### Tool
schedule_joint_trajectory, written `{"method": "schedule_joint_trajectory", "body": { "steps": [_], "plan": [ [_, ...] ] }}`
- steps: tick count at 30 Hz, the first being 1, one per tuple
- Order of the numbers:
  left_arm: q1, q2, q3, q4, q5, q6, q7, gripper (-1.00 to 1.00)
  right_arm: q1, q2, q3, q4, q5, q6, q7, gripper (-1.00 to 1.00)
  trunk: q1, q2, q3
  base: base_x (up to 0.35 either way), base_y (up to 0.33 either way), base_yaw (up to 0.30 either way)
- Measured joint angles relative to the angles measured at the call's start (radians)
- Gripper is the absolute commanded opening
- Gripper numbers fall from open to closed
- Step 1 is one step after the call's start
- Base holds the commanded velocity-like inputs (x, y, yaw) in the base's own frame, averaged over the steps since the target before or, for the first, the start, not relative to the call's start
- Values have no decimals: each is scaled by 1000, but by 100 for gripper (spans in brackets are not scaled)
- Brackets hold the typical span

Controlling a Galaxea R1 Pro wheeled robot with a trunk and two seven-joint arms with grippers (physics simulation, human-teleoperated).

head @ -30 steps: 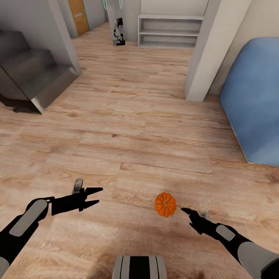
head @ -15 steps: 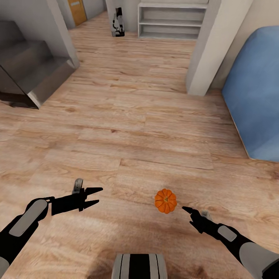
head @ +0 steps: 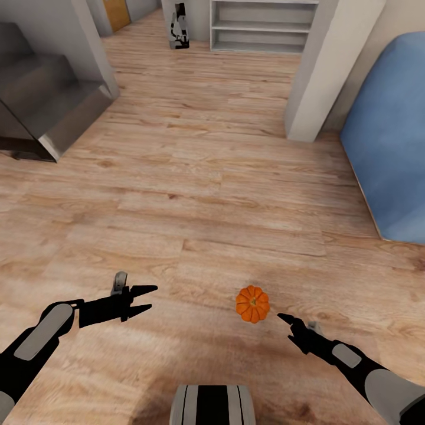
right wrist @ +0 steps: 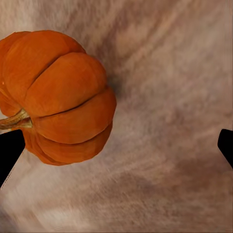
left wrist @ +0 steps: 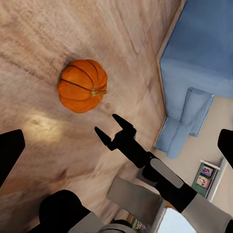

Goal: Place each of the two pumpkins and all three candles from the living room inside a cabinet in the living room (use any cabinet), then make sure every cabinet is closed, and position the cauldron so it is next to a table in the living room.

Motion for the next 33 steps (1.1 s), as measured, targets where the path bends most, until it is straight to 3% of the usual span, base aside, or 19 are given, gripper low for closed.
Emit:
{"method": "schedule_joint_trajectory", "body": {
  "steps": [20,30,31,33],
  "plan": [
    [8,-13,-10,16,3,-3,2,100,0,1,-8,5,-8,-20,11,100,0,0,0,-84,0,0],
    [8,-13,-10,16,3,-3,0,100,0,0,-6,0,0,-24,65,100,0,0,0,-3,0,0],
    [8,-13,-10,16,3,-3,0,100,0,0,-8,0,0,-26,261,100,0,0,0,0,0,0],
    [8,-13,-10,16,3,-3,0,100,0,0,-5,1,2,-27,293,100,0,0,0,0,0,0]
  ]
}}
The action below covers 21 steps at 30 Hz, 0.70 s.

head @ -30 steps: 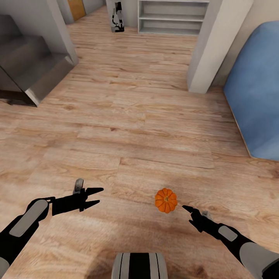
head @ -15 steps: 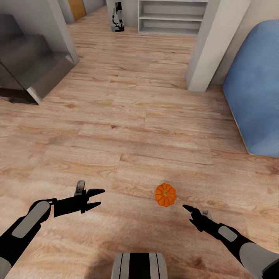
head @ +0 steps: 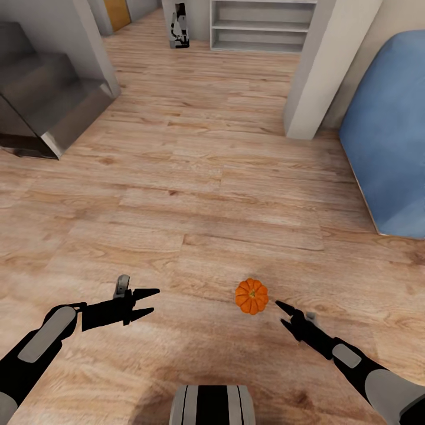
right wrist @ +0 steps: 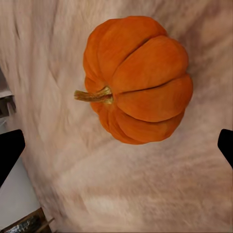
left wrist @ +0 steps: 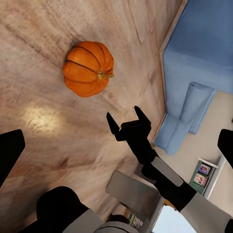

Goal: Place each of the two pumpkins and all three candles from the living room inside a cabinet in the living room (use any cabinet), then make sure every cabinet is closed, and position the cauldron so it is next to a table in the living room.

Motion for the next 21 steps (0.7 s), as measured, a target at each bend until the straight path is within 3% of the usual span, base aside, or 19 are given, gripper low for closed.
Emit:
{"method": "schedule_joint_trajectory", "body": {
  "steps": [21],
  "plan": [
    [0,-1,-1,-9,0,0,0,100,0,1,1,-4,1,-33,8,100,0,0,0,36,-8,0]
  ]
}}
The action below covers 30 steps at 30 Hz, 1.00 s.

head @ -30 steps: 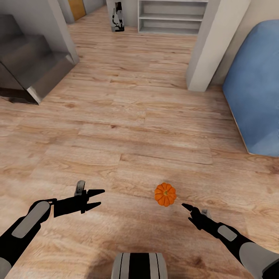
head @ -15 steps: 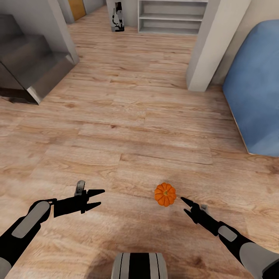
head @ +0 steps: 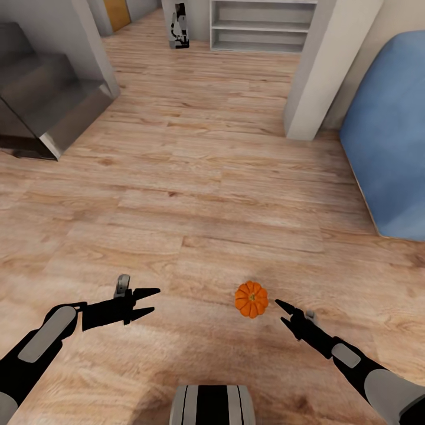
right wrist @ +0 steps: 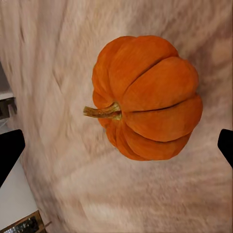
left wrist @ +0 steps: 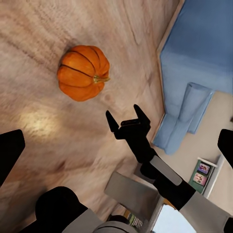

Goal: Place each of the two pumpkins and all three candles from the living room inside a cabinet in the living room (use any cabinet), then make sure every cabinet is closed, and position the cauldron so it is next to a table in the living room.

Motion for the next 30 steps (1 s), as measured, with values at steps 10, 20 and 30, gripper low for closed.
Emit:
{"method": "schedule_joint_trajectory", "body": {
  "steps": [10,20,30],
  "plan": [
    [1,3,-1,-6,6,1,-21,100,0,4,4,2,0,-35,-6,100,0,0,0,36,0,0],
    [12,14,-2,-6,0,1,-108,100,-1,2,6,-5,0,-38,-3,100,2,-1,-15,0,0,0],
    [12,15,-2,-6,0,1,-111,100,-1,2,7,-7,0,-40,6,100,7,-3,-54,0,0,0]
  ]
}}
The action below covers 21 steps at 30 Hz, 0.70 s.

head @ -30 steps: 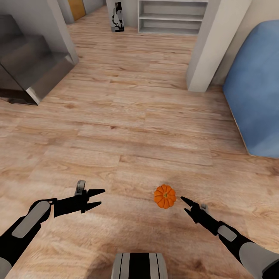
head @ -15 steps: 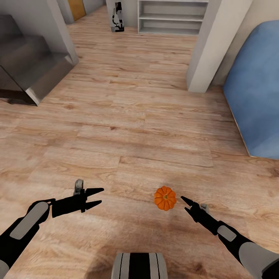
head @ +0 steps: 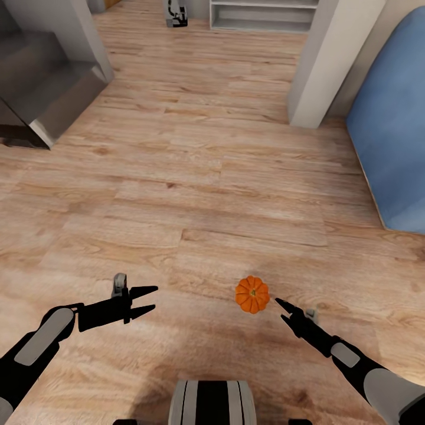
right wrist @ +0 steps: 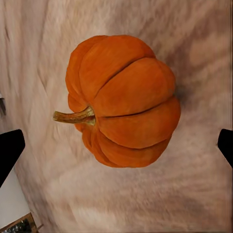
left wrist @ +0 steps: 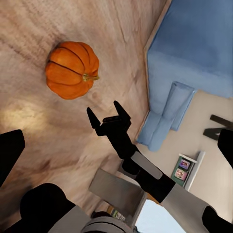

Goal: Place each of the two pumpkins and all three candles from the living room inside a cabinet in the living room (use any cabinet), then make sure every cabinet is closed, and position the cauldron so it is next to a table in the living room.

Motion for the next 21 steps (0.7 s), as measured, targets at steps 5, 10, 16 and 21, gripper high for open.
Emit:
{"method": "schedule_joint_trajectory", "body": {
  "steps": [5,10,16,21],
  "plan": [
    [0,-1,0,0,0,0,0,100,-1,2,1,-1,1,0,2,100,2,-1,-19,0,0,0],
    [0,-1,-1,-1,1,1,0,100,-1,3,2,-2,3,0,2,100,3,-2,-27,0,0,0],
    [0,-1,-1,-2,0,0,-5,100,0,5,3,-2,3,0,0,100,5,-3,-43,0,0,0],
    [0,0,-2,-2,0,0,-26,100,-1,6,3,-2,3,1,-6,100,5,-3,-43,0,0,0]
  ]
}}
